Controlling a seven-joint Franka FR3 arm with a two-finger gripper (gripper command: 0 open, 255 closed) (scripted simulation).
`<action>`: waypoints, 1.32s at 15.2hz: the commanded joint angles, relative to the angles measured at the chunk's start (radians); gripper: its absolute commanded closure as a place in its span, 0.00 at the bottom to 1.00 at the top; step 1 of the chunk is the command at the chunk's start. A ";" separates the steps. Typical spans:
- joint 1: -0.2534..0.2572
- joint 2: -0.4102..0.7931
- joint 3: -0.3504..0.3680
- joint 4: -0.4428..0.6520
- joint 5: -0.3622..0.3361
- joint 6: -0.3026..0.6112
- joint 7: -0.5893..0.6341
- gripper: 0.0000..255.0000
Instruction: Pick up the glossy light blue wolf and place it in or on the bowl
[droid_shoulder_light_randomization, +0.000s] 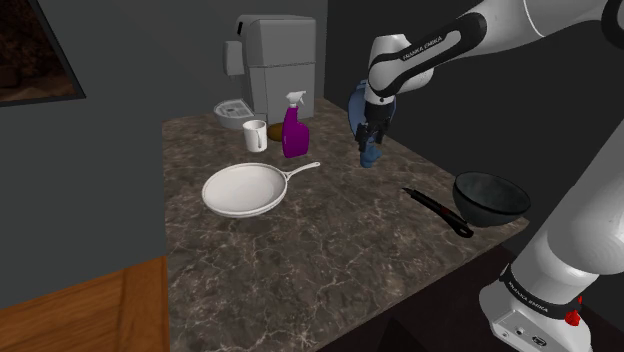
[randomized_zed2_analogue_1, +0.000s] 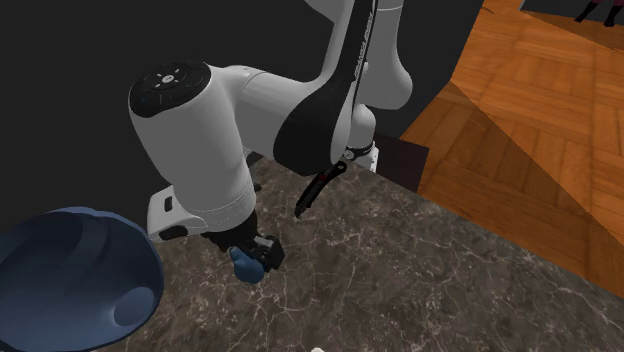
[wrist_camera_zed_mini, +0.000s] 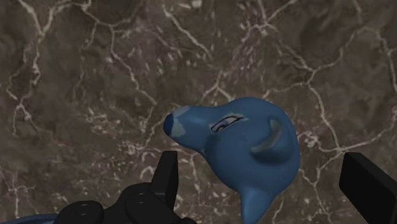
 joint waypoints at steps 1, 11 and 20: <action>0.000 0.000 0.000 0.000 0.000 0.000 0.000 0.00; 0.000 0.000 0.000 -0.001 0.000 0.000 0.000 1.00; 0.000 -0.043 0.000 0.061 -0.002 -0.104 0.002 1.00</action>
